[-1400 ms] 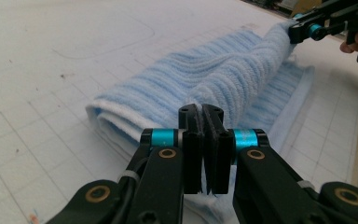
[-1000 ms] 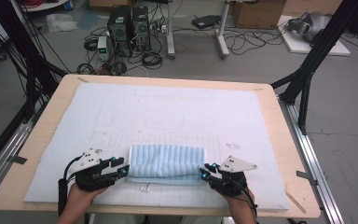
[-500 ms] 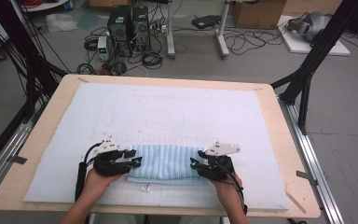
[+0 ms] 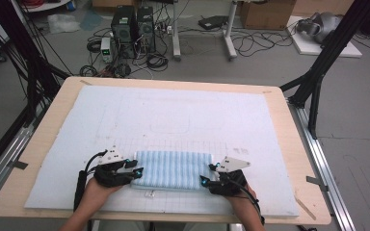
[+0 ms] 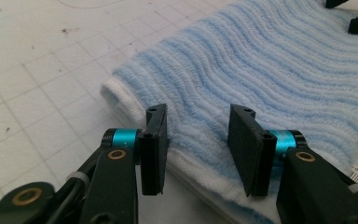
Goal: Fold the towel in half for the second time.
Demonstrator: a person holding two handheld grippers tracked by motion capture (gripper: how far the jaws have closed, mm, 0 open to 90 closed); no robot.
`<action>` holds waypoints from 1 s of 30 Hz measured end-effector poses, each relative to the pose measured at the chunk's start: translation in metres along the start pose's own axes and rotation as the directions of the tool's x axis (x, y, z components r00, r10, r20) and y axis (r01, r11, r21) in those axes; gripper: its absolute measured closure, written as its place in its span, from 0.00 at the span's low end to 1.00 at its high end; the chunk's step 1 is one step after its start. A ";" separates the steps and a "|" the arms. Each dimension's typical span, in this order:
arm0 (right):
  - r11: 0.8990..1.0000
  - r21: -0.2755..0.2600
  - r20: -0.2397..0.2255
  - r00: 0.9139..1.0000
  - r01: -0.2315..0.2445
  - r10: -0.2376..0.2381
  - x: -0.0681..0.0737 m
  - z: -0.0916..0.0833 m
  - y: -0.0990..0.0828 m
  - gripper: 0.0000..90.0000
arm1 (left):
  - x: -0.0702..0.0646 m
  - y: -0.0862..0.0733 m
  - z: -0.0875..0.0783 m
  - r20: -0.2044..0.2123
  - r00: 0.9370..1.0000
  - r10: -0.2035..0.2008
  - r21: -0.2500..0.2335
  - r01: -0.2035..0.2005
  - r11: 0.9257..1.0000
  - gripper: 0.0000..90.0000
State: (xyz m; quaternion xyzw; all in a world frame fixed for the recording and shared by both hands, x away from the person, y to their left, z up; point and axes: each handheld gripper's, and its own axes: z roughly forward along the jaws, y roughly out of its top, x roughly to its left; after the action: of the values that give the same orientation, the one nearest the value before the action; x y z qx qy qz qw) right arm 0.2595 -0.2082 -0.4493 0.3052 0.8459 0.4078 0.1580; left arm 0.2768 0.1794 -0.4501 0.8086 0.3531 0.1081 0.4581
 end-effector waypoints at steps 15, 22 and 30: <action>0.983 -0.130 0.089 0.986 -0.131 0.143 -0.034 -0.031 0.015 0.27 | 0.032 0.016 -0.018 -0.034 0.997 -0.076 -0.241 0.066 0.968 0.33; 0.968 -0.174 0.185 0.959 -0.181 0.213 -0.054 -0.048 0.005 0.16 | 0.047 0.017 -0.029 -0.092 0.989 -0.114 -0.309 0.080 0.948 0.25; 0.957 -0.219 0.215 0.948 -0.188 0.235 -0.061 -0.063 -0.003 0.13 | 0.049 0.016 -0.038 -0.108 0.991 -0.081 -0.331 0.041 0.943 0.22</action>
State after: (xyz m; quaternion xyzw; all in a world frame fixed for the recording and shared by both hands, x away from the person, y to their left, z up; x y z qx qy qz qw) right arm 0.2728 -0.2863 -0.4115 0.4243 0.7386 0.4640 0.2432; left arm 0.3011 0.2315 -0.4231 0.7017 0.3821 0.1993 0.5673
